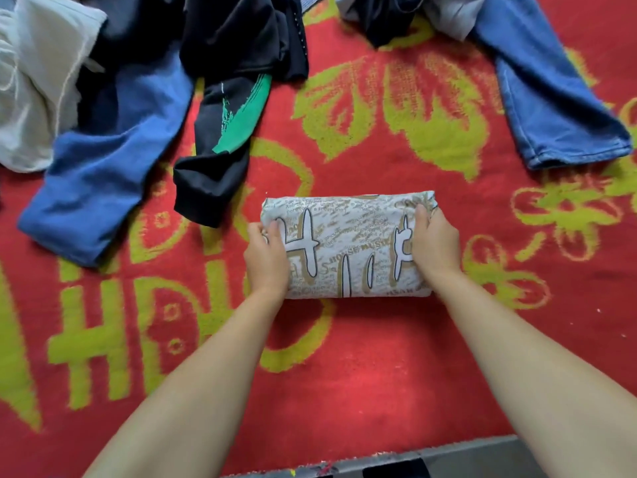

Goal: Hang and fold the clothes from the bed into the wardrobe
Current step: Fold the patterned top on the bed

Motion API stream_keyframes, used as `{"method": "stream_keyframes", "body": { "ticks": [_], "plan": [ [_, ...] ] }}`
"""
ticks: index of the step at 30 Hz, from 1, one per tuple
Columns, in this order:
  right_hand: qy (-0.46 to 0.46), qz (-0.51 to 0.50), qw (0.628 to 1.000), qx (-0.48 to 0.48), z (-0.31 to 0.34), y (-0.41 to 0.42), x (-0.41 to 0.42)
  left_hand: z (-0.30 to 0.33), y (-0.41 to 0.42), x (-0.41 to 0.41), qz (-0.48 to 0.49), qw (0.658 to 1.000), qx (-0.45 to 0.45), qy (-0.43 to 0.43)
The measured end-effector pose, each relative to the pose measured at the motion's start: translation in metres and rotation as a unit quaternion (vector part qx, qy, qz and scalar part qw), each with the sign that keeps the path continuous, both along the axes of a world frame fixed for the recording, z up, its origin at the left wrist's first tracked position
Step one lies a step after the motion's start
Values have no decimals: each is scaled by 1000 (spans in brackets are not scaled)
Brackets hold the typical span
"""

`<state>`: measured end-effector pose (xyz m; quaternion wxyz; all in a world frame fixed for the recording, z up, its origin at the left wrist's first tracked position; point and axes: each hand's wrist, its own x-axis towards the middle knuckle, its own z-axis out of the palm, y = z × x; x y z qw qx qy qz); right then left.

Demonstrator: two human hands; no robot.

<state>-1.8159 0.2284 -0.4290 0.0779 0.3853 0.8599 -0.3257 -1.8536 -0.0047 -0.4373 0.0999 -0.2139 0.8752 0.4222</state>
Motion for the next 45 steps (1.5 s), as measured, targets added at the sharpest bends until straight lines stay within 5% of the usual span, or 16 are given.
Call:
{"method": "stream_keyframes", "body": {
  "ticks": [6, 9, 12, 14, 16, 25, 33, 40, 45],
  "plan": [
    [-97, 45, 993, 47, 5, 2, -8, 0, 1, 6, 47, 994, -82, -48],
    [-48, 126, 985, 107, 25, 5, -4, 13, -11, 11, -74, 978, -185, 63],
    [19, 361, 915, 178, 35, -22, 25, 23, -8, 37, -383, 861, -260, 210],
    [-22, 480, 860, 174, 29, -45, 52, 15, -6, 57, -515, 781, -282, 212],
    [-100, 527, 823, 187, 13, -55, 71, 4, -5, 67, -554, 753, -323, 145],
    [-152, 465, 858, 155, 30, -49, 14, 15, 15, 24, -538, 767, -351, 6],
    [-87, 476, 852, 200, 185, -58, -46, 167, 9, -41, -464, 820, -333, 31],
    [32, 556, 794, 243, 315, -117, -62, 304, -56, -23, -333, 849, -401, 90],
    [130, 655, 689, 282, 369, -187, -30, 367, -120, 63, -195, 874, -439, 71]
  ]
}}
